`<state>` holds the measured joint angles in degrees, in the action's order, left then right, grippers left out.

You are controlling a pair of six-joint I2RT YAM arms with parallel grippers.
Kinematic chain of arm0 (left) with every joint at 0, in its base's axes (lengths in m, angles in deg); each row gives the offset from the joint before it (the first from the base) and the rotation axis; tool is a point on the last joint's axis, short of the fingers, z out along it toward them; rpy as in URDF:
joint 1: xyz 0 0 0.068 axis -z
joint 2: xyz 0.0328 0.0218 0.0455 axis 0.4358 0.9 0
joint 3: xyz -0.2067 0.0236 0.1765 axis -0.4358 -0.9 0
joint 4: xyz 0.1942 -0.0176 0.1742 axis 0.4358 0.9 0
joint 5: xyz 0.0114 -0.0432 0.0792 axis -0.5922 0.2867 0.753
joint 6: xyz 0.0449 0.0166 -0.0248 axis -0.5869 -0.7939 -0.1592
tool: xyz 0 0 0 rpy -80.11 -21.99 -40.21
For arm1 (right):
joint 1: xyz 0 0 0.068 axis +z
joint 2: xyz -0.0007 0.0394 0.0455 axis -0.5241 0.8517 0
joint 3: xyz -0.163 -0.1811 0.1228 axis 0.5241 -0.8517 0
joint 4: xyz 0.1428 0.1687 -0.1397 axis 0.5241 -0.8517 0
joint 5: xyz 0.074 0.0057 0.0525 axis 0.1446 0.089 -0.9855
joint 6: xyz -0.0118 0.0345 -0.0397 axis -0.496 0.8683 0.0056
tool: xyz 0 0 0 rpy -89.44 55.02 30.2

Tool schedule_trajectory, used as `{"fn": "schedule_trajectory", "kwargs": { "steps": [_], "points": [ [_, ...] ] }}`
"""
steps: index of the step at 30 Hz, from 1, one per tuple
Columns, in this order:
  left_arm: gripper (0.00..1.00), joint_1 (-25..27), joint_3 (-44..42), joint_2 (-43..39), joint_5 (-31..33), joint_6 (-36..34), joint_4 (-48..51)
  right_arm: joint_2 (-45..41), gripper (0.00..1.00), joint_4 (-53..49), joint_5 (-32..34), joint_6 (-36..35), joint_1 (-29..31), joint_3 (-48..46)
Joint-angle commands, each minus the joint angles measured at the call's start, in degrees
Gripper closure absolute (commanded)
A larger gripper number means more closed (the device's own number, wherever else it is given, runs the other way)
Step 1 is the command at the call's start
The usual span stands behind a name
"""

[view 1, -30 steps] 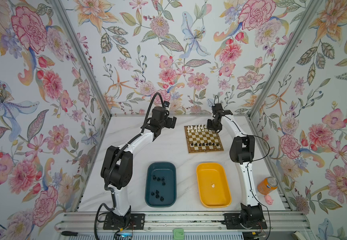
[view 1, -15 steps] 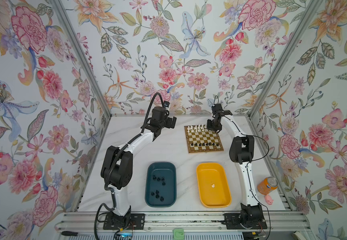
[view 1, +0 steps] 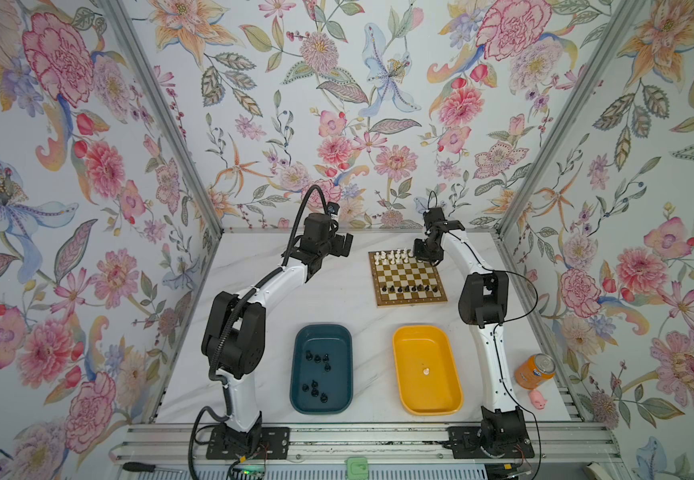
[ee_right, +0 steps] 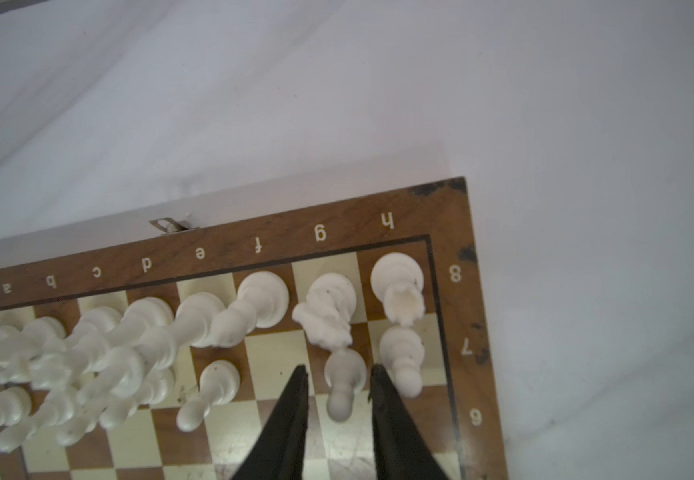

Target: Set up the chess pieces on the board

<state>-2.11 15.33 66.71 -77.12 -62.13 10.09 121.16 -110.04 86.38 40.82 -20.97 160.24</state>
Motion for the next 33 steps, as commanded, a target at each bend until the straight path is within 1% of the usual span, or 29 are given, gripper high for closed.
{"fn": "schedule_trajectory", "kwargs": {
  "steps": [1, 12, 16, 20, 22, 25, 30, 33],
  "points": [
    [0.02, -0.46, 0.43, -0.65, -0.19, -0.29, 0.12, -1.29, 0.69, -1.04, -0.8, -0.08, 0.05, 1.46],
    [0.02, -0.52, -1.73, -2.11, -1.14, -0.38, -2.48, -6.52, 0.66, -1.11, -0.31, -0.23, 0.26, 0.06],
    [0.01, -0.48, -3.33, -3.15, -1.82, -0.13, -4.1, -10.06, 0.65, -1.08, 0.05, -0.09, 0.26, -2.38],
    [0.01, -0.48, -5.94, -4.87, -2.42, 0.24, -5.49, -15.65, 0.65, -1.08, 0.91, 0.21, 0.44, -7.51],
    [0.01, -0.22, -7.24, -5.93, -2.89, 0.41, -5.96, -20.0, 0.66, -1.07, 1.26, 0.6, 0.58, -12.05],
    [0.01, 0.56, -9.33, -7.43, -3.54, 0.13, -6.41, -27.89, 0.68, -1.02, 1.13, 1.87, 0.96, -21.55],
    [0.02, 2.99, -11.96, -9.11, -4.89, 0.04, -6.59, -45.78, 0.7, -0.97, 3.47, 3.26, 4.18, -42.47],
    [0.02, 4.97, -13.51, -9.94, -6.1, -0.23, -6.42, -56.51, 0.72, -1.35, 2.31, 7.12, 5.99, -53.62]
  ]
}}
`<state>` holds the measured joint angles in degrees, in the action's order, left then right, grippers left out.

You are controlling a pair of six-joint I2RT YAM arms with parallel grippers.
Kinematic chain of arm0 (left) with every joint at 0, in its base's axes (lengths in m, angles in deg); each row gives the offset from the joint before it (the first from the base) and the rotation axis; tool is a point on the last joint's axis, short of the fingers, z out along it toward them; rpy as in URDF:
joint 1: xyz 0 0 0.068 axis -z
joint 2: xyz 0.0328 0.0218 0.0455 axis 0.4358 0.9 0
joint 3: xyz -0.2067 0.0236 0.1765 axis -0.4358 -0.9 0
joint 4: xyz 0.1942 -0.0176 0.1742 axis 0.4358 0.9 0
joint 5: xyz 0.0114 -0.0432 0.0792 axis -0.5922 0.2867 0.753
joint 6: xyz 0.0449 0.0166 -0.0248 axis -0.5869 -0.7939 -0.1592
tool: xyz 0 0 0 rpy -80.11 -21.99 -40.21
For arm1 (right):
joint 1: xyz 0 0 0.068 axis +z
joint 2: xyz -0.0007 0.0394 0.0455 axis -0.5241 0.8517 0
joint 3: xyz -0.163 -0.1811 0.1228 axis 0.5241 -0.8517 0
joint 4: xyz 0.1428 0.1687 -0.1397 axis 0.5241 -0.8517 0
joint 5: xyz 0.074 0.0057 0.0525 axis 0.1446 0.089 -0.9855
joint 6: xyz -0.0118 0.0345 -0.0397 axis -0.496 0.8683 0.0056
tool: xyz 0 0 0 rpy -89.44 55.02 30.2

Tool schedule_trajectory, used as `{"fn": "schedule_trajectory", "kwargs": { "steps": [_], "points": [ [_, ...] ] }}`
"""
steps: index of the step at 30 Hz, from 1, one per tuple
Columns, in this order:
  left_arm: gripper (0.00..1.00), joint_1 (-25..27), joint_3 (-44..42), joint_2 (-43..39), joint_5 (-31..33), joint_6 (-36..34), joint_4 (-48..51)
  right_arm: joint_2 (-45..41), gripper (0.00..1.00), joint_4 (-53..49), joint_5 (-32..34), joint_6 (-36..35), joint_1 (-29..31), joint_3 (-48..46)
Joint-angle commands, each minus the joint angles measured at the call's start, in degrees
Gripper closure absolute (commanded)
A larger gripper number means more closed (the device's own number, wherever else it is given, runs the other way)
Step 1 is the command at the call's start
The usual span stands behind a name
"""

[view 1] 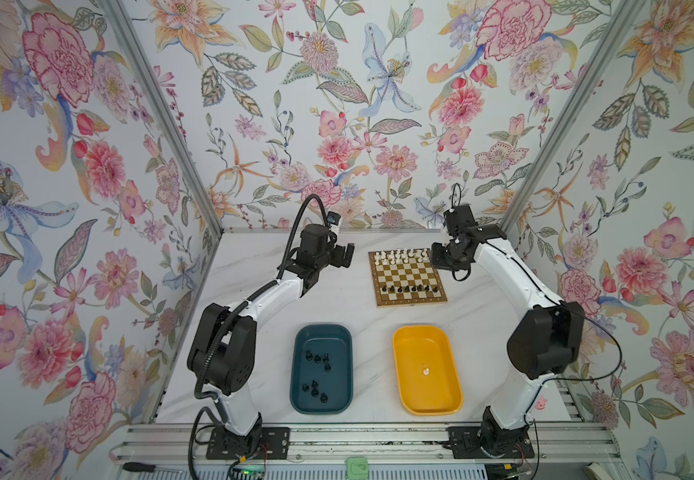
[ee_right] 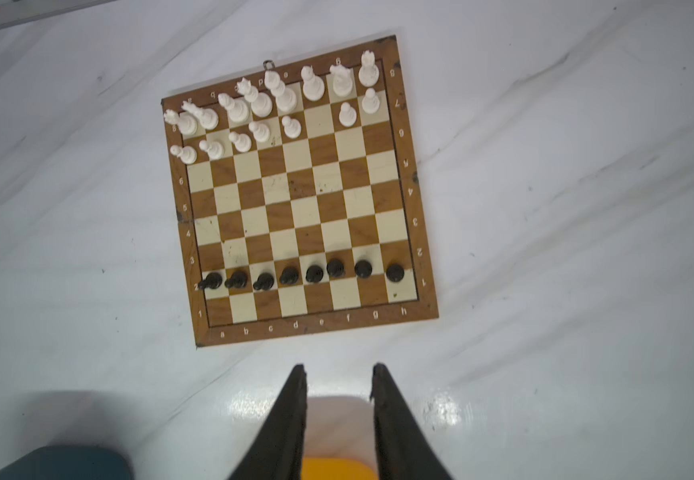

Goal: Set up the chess pieces on the board
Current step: 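Raise the right gripper off the board and move it over the yellow tray, then lower the right gripper onto the white pawn in the yellow tray and grasp it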

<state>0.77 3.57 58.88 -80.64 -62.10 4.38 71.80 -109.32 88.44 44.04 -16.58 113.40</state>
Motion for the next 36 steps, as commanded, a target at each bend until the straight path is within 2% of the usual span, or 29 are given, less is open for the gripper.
{"fn": "schedule_trajectory", "kwargs": {
  "steps": [1, 5, 10, 15, 19, 28, 36],
  "points": [
    [0.01, 2.97, -2.38, -2.28, -2.73, -0.59, -0.51, -10.36, 0.72, -2.89, -0.05, 5.56, 2.49, -10.38],
    [0.02, 6.6, -6.48, -3.94, -2.44, 0.08, -1.51, -20.99, 0.72, -6.33, -1.54, 10.66, 7.6, -21.21],
    [0.02, 11.55, -13.23, -7.78, -1.58, 2.97, -4.04, -26.09, 0.73, -7.87, -5.5, 13.53, 13.45, -30.34],
    [0.02, 15.88, -19.42, -10.78, 2.23, 8.5, -5.27, -26.15, 0.74, -6.73, -9.27, 10.66, 14.31, -35.9],
    [0.02, 19.33, -21.59, -15.16, 7.08, 8.96, -2.32, -26.53, 0.76, -4.92, -11.61, 10.39, 15.04, -38.74],
    [0.02, 21.42, -25.67, -20.12, 12.3, 11.55, -1.82, -26.7, 0.76, -3.68, -11.27, 11.14, 16.12, -44.4],
    [0.02, 22.09, -27.84, -22.02, 13.74, 11.99, -2.54, -24.52, 0.76, 0.17, -9.56, 10.97, 17.68, -47.72]
  ]
}}
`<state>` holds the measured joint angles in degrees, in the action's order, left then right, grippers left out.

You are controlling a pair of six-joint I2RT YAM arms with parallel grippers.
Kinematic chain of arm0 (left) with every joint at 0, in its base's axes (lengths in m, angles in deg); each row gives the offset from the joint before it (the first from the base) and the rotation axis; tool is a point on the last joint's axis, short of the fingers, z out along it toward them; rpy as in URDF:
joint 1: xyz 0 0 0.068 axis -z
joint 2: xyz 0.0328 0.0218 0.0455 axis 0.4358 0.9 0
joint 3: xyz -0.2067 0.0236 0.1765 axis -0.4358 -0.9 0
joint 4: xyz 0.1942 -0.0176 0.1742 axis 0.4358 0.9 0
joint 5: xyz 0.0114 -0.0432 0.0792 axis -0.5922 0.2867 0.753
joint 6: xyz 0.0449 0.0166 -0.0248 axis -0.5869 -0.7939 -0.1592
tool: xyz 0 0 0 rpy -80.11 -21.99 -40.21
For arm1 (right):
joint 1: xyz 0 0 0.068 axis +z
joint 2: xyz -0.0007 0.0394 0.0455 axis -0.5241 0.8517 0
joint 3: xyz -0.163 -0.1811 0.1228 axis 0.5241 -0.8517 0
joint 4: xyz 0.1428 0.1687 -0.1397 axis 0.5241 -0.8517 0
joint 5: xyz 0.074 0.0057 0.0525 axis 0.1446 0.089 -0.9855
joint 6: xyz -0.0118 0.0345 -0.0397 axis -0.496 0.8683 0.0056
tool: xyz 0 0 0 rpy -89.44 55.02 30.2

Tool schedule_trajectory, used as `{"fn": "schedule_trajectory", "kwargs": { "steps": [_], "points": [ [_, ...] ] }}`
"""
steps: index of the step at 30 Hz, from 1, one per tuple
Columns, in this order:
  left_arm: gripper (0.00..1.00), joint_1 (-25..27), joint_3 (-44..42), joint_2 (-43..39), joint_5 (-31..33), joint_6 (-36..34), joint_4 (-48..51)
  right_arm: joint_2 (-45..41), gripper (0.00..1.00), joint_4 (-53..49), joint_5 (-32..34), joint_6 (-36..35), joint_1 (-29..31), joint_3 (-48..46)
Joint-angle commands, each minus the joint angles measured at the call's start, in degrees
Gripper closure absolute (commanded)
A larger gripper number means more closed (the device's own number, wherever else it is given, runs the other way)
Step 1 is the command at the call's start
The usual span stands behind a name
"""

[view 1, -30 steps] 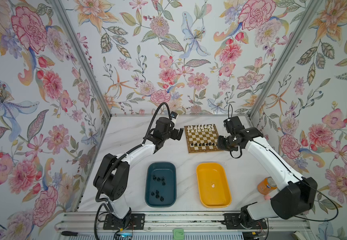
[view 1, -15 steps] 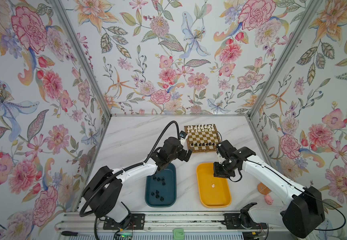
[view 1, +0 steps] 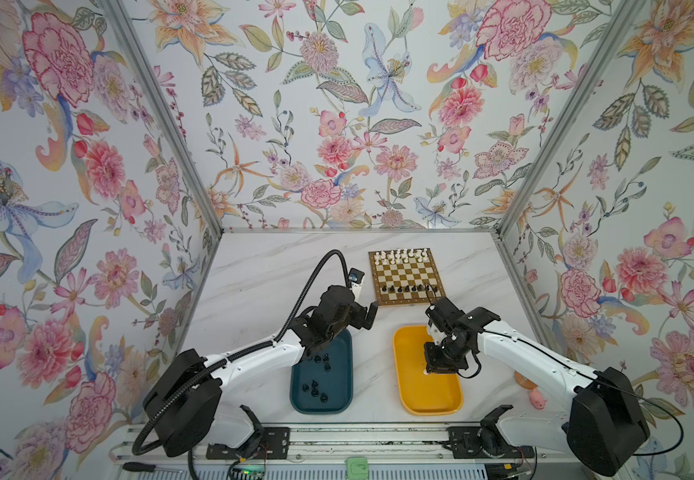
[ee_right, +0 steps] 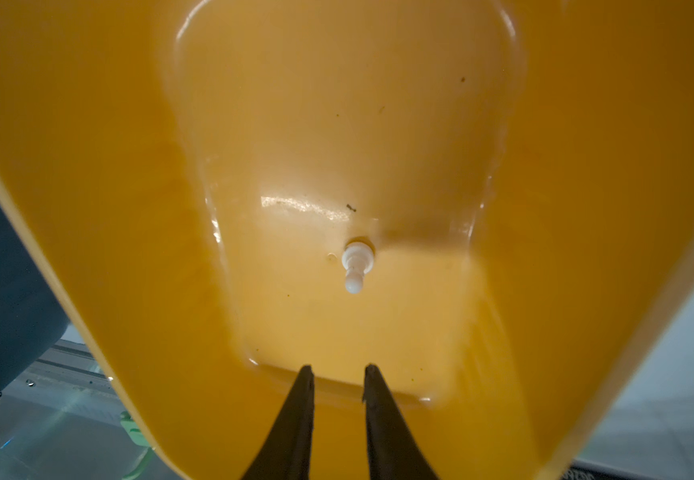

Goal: Set up the chess pieces on the board
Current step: 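Lower the right gripper onto the white pawn in the yellow tray and grasp it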

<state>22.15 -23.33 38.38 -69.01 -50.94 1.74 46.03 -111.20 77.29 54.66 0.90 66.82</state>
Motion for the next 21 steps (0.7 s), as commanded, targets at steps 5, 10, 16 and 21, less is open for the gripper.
{"fn": "schedule_trajectory", "kwargs": {
  "steps": [5, 10, 16, 21],
  "points": [
    [0.02, 0.72, -0.47, -1.83, 2.75, 0.3, 0.78, 3.47, 0.76, 4.75, 2.18, 0.19, 0.23, -1.3],
    [0.02, 0.71, -0.17, -1.94, 3.12, -0.29, 1.14, 6.18, 0.76, 6.56, 2.37, -0.24, 0.18, -0.93],
    [0.02, 0.71, 0.89, -1.19, 3.56, -1.29, 1.86, 7.92, 0.78, 6.75, 3.13, -0.54, 0.18, -0.26],
    [0.02, 0.7, 1.65, -0.37, 3.73, -1.9, 2.0, 8.29, 0.79, 6.76, 3.47, -0.8, 0.12, -0.31]
  ]
}}
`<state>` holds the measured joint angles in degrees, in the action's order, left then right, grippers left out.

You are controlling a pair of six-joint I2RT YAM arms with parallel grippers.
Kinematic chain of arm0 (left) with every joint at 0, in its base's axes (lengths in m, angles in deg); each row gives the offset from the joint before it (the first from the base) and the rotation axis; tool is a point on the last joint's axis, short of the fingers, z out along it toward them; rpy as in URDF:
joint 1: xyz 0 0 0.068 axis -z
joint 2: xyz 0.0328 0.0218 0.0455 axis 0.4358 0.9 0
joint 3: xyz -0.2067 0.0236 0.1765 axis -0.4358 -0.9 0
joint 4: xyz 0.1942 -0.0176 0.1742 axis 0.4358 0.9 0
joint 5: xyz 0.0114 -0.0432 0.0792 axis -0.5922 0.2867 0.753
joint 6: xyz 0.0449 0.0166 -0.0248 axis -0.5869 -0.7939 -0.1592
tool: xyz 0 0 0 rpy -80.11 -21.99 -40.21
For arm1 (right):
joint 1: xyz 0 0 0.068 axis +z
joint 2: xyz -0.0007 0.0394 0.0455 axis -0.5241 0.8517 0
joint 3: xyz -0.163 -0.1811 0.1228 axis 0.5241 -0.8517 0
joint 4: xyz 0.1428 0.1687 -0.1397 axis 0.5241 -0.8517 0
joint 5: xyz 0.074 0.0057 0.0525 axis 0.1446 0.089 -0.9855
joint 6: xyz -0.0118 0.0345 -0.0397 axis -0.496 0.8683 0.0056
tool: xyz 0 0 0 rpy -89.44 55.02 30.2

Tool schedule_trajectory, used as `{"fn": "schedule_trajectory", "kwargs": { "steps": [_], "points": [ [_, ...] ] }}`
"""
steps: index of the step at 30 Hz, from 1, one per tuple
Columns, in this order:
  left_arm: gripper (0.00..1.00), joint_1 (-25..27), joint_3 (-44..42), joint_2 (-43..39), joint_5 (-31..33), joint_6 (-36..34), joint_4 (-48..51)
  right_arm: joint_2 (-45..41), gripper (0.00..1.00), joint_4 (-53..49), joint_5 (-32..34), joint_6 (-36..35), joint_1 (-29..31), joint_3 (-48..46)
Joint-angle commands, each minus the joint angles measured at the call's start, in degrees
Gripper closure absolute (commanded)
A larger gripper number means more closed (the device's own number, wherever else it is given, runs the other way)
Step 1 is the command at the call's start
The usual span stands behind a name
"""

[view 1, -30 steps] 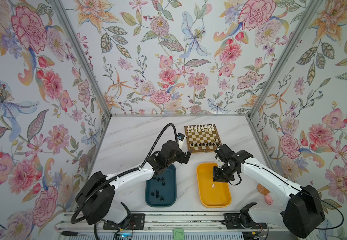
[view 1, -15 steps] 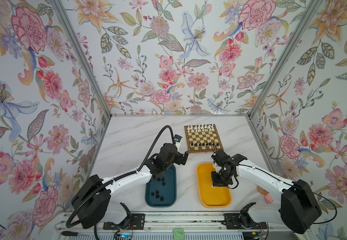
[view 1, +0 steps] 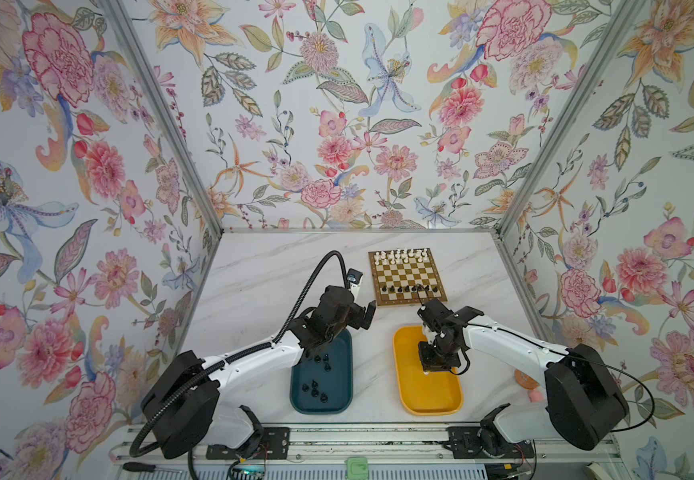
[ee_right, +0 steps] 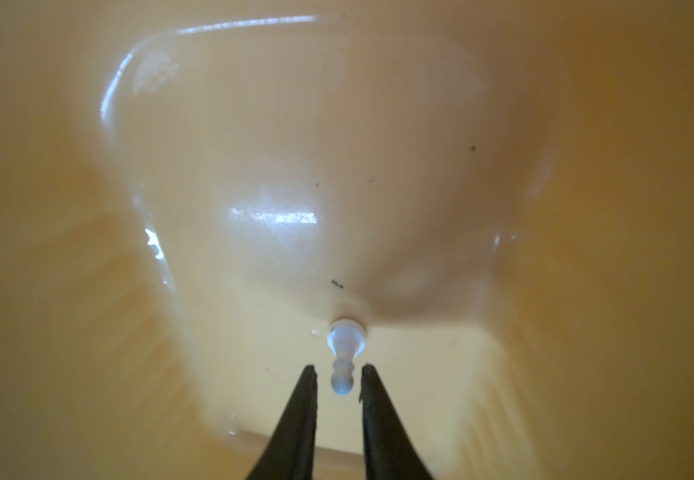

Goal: Set up the chess pieces on the board
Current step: 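Lower the right gripper onto the white pawn in the yellow tray and grasp it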

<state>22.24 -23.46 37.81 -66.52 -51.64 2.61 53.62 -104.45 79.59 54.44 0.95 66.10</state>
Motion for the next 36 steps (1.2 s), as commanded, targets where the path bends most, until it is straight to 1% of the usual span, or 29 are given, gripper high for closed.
{"fn": "schedule_trajectory", "kwargs": {
  "steps": [1, 6, 36],
  "points": [
    [0.02, 0.62, 1.94, 0.34, 1.25, -1.2, 1.05, 0.86, 0.79, 0.01, 1.26, -0.79, -0.03, 0.53],
    [0.02, 0.6, 2.4, 1.15, 1.25, -1.3, 0.98, 1.45, 0.82, 0.13, 1.15, -1.19, -0.12, 0.86],
    [0.02, 0.61, 1.28, -0.82, 2.08, -1.56, 1.59, 1.08, 0.82, 0.71, 1.4, 0.06, 0.23, -0.99]
  ]
}}
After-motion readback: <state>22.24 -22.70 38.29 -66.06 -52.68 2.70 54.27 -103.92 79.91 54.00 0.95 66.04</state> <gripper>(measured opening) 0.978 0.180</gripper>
